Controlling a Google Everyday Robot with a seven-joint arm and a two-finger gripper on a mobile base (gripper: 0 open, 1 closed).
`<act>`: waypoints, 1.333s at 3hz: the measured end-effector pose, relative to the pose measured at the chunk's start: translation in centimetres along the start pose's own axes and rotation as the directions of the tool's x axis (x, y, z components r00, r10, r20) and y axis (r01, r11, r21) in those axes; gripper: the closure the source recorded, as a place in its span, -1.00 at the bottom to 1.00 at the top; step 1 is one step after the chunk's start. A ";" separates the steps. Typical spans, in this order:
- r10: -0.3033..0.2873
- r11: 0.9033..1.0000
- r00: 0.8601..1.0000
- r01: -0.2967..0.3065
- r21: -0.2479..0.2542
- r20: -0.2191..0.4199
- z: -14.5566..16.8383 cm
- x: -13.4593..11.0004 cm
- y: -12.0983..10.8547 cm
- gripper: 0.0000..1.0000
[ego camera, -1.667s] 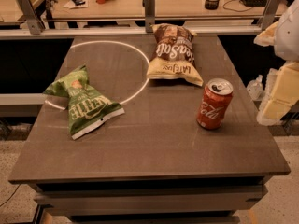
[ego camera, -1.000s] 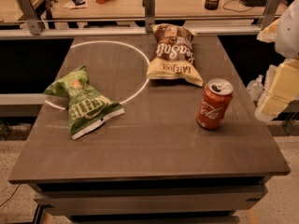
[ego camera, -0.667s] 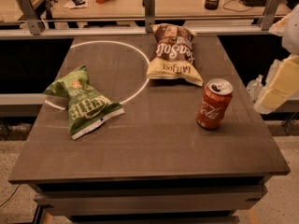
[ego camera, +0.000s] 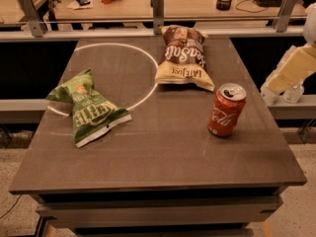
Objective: Move brown chip bag near coke can
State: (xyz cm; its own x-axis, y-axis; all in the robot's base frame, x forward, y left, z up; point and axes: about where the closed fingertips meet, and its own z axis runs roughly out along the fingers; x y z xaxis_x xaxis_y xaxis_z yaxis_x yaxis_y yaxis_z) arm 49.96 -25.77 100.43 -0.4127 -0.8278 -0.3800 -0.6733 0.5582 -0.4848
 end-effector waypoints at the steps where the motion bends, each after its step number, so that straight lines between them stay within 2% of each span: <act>1: 0.073 0.993 0.996 -0.077 0.087 0.054 0.8 -0.3 -2.9 -1.00; 2: 0.187 0.975 0.974 -0.200 0.095 0.129 2.2 0.0 -5.7 -1.00; 3: 0.298 0.951 0.933 -0.307 0.017 0.203 4.7 -0.9 -7.8 -1.00; 4: 0.361 0.933 0.899 -0.350 -0.089 0.247 8.0 -3.2 -9.3 -1.00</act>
Offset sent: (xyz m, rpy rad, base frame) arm 0.0950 -0.0489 0.0098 0.3624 -0.1850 -0.2197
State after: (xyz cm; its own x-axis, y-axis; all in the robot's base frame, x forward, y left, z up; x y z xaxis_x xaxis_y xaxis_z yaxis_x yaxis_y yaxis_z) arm 62.47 -27.86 99.92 -0.4623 -0.5292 -0.7115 -0.5383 0.8051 -0.2490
